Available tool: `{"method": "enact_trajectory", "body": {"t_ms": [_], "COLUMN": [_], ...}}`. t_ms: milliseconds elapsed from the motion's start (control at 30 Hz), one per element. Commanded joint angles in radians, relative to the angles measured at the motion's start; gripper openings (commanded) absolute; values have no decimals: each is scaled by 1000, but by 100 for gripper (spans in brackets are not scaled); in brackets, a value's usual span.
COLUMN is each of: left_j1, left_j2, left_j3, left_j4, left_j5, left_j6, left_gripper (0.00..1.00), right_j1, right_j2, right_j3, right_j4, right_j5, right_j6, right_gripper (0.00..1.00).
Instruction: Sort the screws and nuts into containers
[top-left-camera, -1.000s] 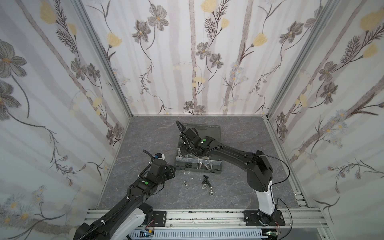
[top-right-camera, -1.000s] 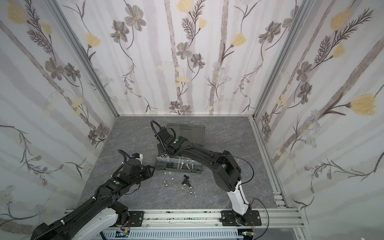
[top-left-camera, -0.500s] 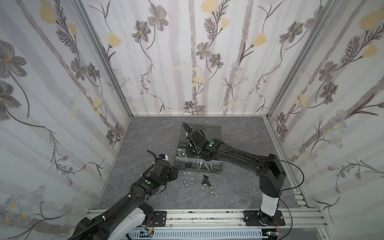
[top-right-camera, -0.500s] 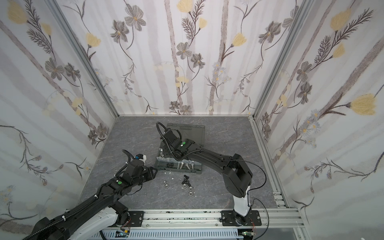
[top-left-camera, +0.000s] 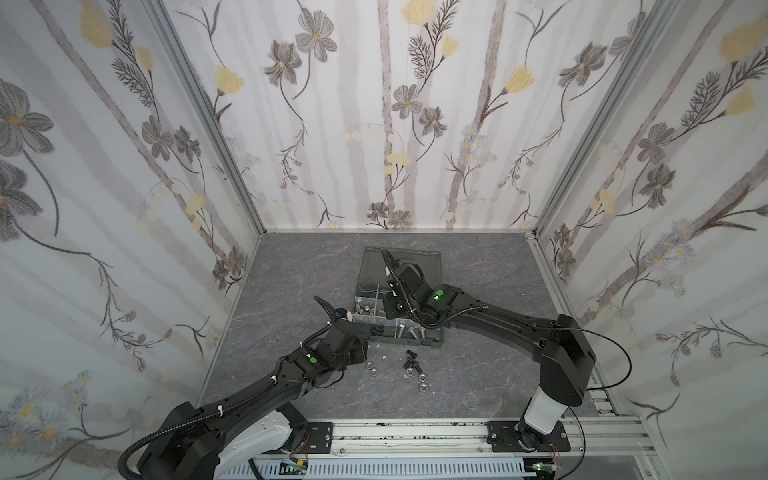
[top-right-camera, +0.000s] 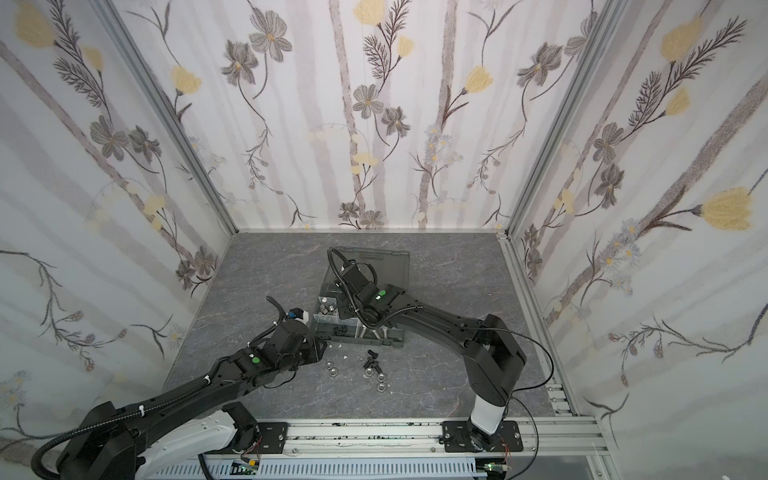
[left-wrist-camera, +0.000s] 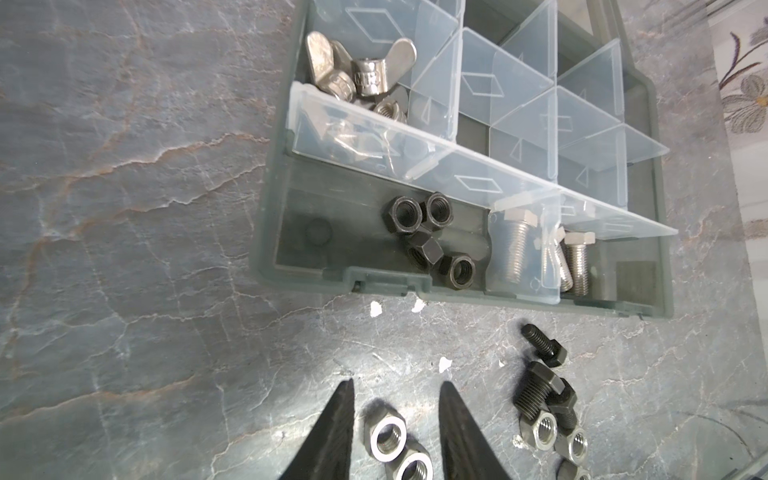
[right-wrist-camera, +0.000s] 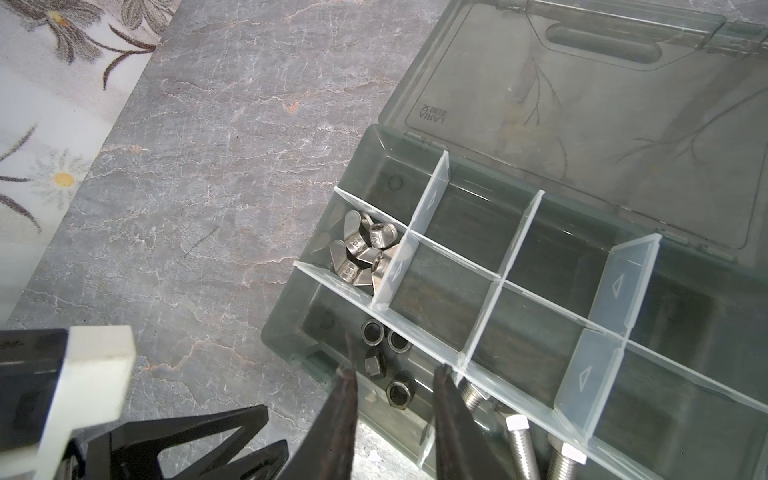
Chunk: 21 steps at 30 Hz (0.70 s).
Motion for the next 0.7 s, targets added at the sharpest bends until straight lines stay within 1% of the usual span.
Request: {"method": "enact_trajectory", "body": {"t_ms": [0,167,333,667], "left_j1": [-10,-39,-63,-185], "left_j2": [30,42,78,115], "left_j3": [21,46,58,31], "left_j4": [10,12,10,-14], "left_j5": [-35,-65,-45,-108], "left_j6": [-4,-18,-28,-147], "left_gripper": [37,37,37,36], "right_j1": [-7,-22,-35,-34], "right_j2": [-66,-211,-313,-376], "right_j3": [-46,-177,-324,-442], "right_j4": [38,49,90,151], "right_j5": [31,72,56,7], "right_j6": [20,44,93,132], "right_gripper": [32,33,33,34]}}
